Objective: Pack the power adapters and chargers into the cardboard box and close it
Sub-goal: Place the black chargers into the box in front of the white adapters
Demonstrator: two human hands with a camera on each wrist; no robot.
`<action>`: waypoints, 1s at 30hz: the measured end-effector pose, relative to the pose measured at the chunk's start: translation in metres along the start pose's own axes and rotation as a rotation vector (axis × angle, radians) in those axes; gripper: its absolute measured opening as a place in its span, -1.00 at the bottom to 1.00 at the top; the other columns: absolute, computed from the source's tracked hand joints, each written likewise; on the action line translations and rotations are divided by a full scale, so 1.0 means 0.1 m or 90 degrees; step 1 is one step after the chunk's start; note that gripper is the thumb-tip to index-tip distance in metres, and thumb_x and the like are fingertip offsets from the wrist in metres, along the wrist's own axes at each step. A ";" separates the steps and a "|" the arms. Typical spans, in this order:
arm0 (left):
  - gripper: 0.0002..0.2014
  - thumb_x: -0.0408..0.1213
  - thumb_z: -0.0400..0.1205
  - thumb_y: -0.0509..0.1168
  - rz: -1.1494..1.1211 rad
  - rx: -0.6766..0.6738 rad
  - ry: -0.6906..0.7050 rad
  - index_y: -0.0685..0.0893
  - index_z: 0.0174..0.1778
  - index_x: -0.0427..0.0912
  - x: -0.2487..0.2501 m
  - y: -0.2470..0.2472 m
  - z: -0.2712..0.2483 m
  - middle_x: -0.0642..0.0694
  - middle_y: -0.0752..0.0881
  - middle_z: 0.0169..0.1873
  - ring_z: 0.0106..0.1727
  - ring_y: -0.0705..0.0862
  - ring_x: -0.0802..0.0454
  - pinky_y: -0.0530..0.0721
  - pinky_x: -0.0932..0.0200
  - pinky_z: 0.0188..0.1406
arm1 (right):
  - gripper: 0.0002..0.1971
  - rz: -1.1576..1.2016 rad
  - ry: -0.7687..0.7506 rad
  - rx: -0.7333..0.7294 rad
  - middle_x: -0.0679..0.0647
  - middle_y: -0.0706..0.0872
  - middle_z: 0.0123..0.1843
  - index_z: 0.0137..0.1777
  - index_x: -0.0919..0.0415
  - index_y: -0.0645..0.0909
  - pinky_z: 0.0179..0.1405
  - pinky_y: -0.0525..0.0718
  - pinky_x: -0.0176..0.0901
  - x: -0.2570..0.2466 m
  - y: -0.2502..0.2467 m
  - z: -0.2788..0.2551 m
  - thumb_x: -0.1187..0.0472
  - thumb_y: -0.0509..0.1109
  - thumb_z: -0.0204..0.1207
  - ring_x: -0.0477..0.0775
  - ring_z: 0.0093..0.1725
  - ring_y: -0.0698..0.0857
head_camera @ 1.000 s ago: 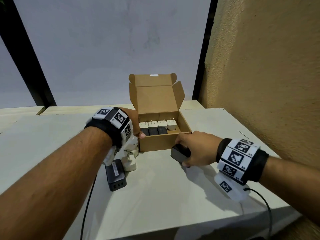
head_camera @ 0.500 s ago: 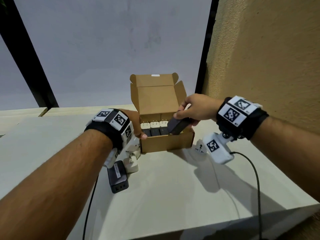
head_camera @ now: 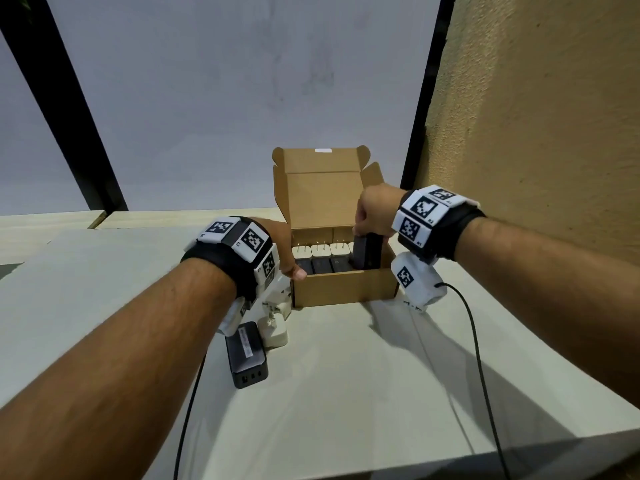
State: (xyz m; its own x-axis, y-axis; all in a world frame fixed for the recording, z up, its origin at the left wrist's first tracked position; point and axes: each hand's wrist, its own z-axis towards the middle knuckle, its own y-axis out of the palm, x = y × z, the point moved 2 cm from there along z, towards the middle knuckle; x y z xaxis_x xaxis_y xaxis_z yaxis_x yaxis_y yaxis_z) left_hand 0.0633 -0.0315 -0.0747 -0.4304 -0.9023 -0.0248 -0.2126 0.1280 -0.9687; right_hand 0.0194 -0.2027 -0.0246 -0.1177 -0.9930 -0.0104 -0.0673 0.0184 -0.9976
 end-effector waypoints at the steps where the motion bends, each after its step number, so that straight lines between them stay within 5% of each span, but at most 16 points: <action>1: -0.38 0.25 0.41 0.46 -0.002 0.000 0.000 0.72 0.13 -0.22 -0.01 0.00 0.01 -0.05 0.69 -0.10 -0.06 0.62 -0.02 0.47 0.15 -0.08 | -0.65 -0.020 -0.008 -0.005 0.21 0.79 0.10 0.18 0.34 0.68 0.08 0.76 -0.04 -0.04 0.03 0.01 0.05 0.41 0.57 0.15 -0.05 0.76; 4: -0.49 0.26 0.38 0.47 -0.004 0.005 0.004 0.63 0.00 -0.07 -0.04 0.03 0.05 -0.01 0.63 -0.13 -0.12 0.55 0.01 0.43 0.19 -0.23 | -0.68 -0.052 -0.016 -0.028 0.21 0.76 0.19 0.23 0.34 0.68 0.11 0.69 -0.06 -0.09 0.15 0.06 0.11 0.32 0.64 0.18 0.13 0.74; 8: -0.47 0.28 0.39 0.45 0.005 -0.002 0.016 0.56 0.11 0.02 -0.04 0.04 0.05 -0.01 0.60 -0.04 -0.05 0.52 0.00 0.42 0.18 -0.10 | -0.68 -0.039 -0.026 -0.033 0.20 0.76 0.18 0.23 0.30 0.70 0.04 0.65 -0.09 -0.08 0.29 0.08 0.12 0.28 0.66 0.19 0.17 0.72; 13: -0.51 0.23 0.43 0.45 -0.004 -0.015 0.030 0.49 0.01 -0.06 -0.05 0.02 0.06 -0.04 0.53 -0.10 -0.09 0.46 -0.01 0.26 0.28 -0.43 | -0.64 0.045 -0.050 -0.030 0.13 0.78 0.15 0.19 0.20 0.73 0.11 0.65 -0.08 -0.03 0.34 0.07 -0.05 0.38 0.58 0.15 0.15 0.71; 18: -0.47 0.27 0.40 0.45 -0.003 -0.002 0.026 0.54 0.08 -0.01 -0.04 0.04 0.06 -0.03 0.62 -0.02 -0.04 0.52 -0.01 0.42 0.17 -0.07 | -0.42 0.087 -0.001 -0.038 0.14 0.73 0.22 0.35 0.19 0.54 0.24 0.64 0.03 0.08 0.39 0.09 -0.17 0.47 0.45 0.18 0.20 0.69; 25: -0.47 0.27 0.40 0.45 -0.004 0.008 0.025 0.49 -0.01 -0.07 -0.05 0.04 0.05 -0.05 0.55 -0.13 -0.11 0.48 -0.02 0.27 0.26 -0.44 | -0.39 0.059 -0.008 -0.048 0.14 0.68 0.30 0.48 0.15 0.39 0.30 0.59 0.01 0.12 0.45 0.07 0.15 0.53 0.47 0.19 0.29 0.63; 30: -0.45 0.26 0.41 0.45 -0.009 -0.001 0.021 0.46 0.05 -0.04 -0.03 0.04 0.06 -0.04 0.55 -0.08 -0.07 0.49 -0.02 0.42 0.18 -0.17 | -0.71 0.069 -0.039 -0.071 0.07 0.79 0.13 0.21 0.17 0.70 0.19 0.64 -0.12 0.16 0.41 0.01 0.26 0.51 0.49 0.10 0.18 0.71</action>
State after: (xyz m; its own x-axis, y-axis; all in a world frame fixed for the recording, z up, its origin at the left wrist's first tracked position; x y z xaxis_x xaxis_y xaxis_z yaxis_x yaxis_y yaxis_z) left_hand 0.0690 -0.0305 -0.0801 -0.4562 -0.8899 -0.0022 -0.2208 0.1156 -0.9684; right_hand 0.0160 -0.2176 -0.0658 -0.0702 -0.9896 -0.1257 -0.1672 0.1359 -0.9765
